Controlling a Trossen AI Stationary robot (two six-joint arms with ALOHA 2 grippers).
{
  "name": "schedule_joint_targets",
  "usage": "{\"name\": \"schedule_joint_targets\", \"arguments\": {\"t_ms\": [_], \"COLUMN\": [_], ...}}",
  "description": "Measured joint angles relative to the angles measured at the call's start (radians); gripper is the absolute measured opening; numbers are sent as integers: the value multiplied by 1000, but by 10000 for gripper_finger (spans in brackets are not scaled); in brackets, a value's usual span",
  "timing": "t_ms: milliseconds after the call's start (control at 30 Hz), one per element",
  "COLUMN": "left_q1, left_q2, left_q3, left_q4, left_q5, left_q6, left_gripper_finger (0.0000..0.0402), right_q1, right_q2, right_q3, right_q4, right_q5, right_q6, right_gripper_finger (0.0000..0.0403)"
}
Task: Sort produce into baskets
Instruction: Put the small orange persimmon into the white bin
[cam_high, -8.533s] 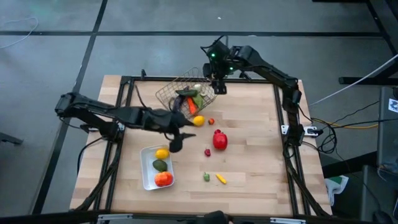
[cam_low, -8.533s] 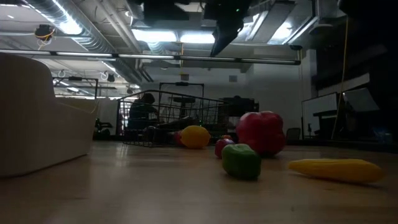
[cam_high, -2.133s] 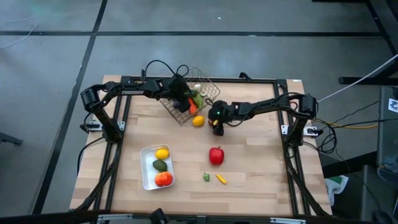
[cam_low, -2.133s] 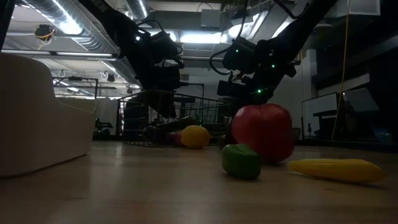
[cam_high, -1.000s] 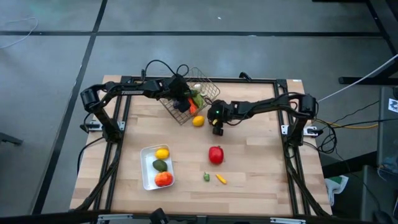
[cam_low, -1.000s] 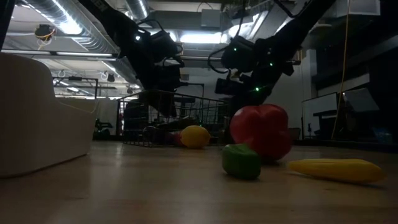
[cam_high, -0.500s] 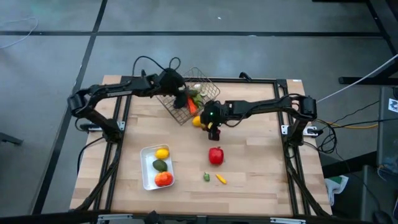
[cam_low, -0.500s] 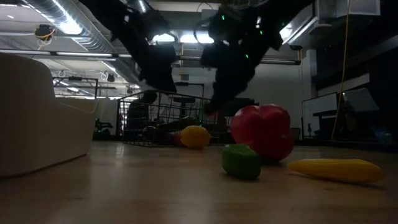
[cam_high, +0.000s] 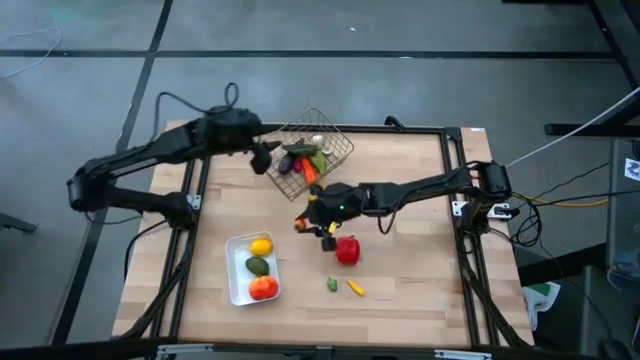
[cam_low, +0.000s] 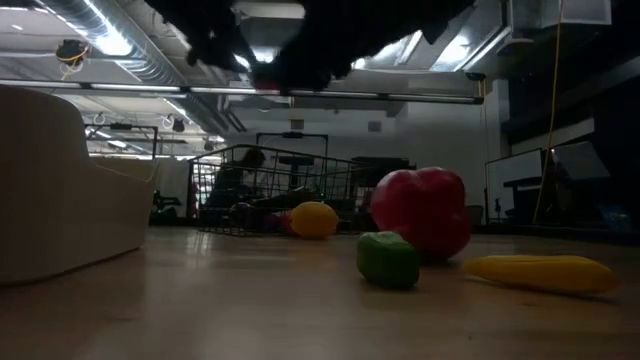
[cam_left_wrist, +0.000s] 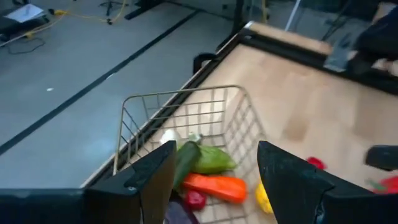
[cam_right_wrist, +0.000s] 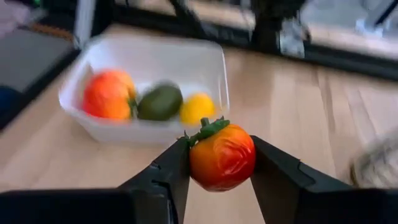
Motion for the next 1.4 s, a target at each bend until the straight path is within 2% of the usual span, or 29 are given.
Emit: {"name": "schedule_joint_targets", "arguments": {"t_ms": [333,533,667,833,1067,1400], "left_q1": [-144,-289,-379,-436,-441,-441], "left_q2": [-242,-345,-421,-513,-620,-839], "left_q3": [2,-26,-121,-295,-517,-726], "left_q4": [-219,-246,-158,-1,217,281], "left_q5": [1,2,-2,-78,-93,-92], "left_q6": [-149,-184,-203,-174,-100,-43], "left_gripper_finger": [221,221,221,221,221,221], "right_q1": [50,65,64,62,63,63], "right_q2": [93,188,237,289,386,453], "right_q3": [0,0,9,64,188,262], "right_q4": [277,468,529,529,520,473], "right_q5": [1,0,-2,-2,-2,-2], "right_q6": [4,53,84,87,113,135], "right_gripper_finger": [149,149,149,149,149,149]}}
